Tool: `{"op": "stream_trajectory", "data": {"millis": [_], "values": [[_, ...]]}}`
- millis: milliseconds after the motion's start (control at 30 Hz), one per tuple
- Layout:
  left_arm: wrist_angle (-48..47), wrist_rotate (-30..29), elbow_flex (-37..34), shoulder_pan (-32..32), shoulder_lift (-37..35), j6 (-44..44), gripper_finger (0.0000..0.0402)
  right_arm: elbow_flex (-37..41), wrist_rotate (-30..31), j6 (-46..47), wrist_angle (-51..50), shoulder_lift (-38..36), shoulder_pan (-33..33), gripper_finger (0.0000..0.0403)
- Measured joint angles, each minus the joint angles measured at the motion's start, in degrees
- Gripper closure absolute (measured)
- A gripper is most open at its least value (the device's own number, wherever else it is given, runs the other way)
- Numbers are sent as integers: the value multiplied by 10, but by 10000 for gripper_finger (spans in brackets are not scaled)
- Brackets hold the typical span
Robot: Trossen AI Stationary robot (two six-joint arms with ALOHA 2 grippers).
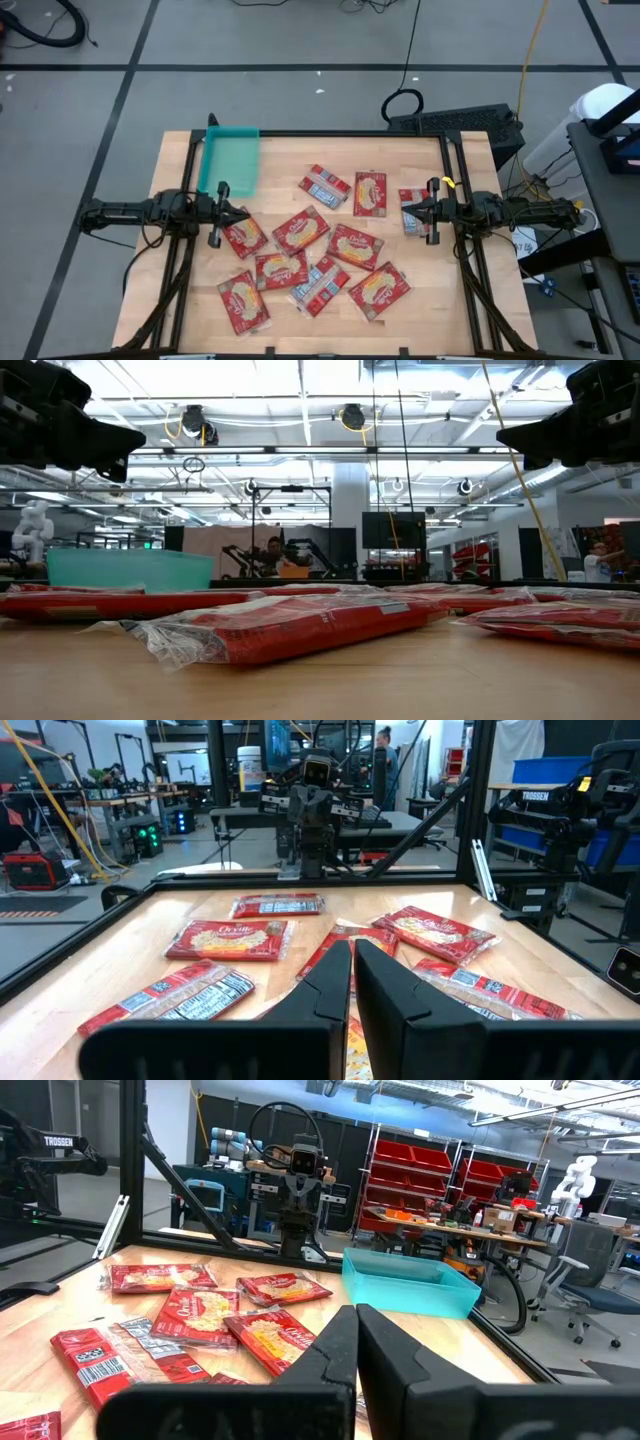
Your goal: Sort popcorn bags into baskets
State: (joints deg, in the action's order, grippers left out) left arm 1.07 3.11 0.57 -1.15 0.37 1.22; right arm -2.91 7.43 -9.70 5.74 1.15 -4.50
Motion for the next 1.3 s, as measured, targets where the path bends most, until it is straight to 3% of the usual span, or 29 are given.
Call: {"op": "stream_trajectory", "data": {"millis": [1300], "values": [[22,-15,0,0,0,4,378,0,16,-22,0,0,0,403]]}}
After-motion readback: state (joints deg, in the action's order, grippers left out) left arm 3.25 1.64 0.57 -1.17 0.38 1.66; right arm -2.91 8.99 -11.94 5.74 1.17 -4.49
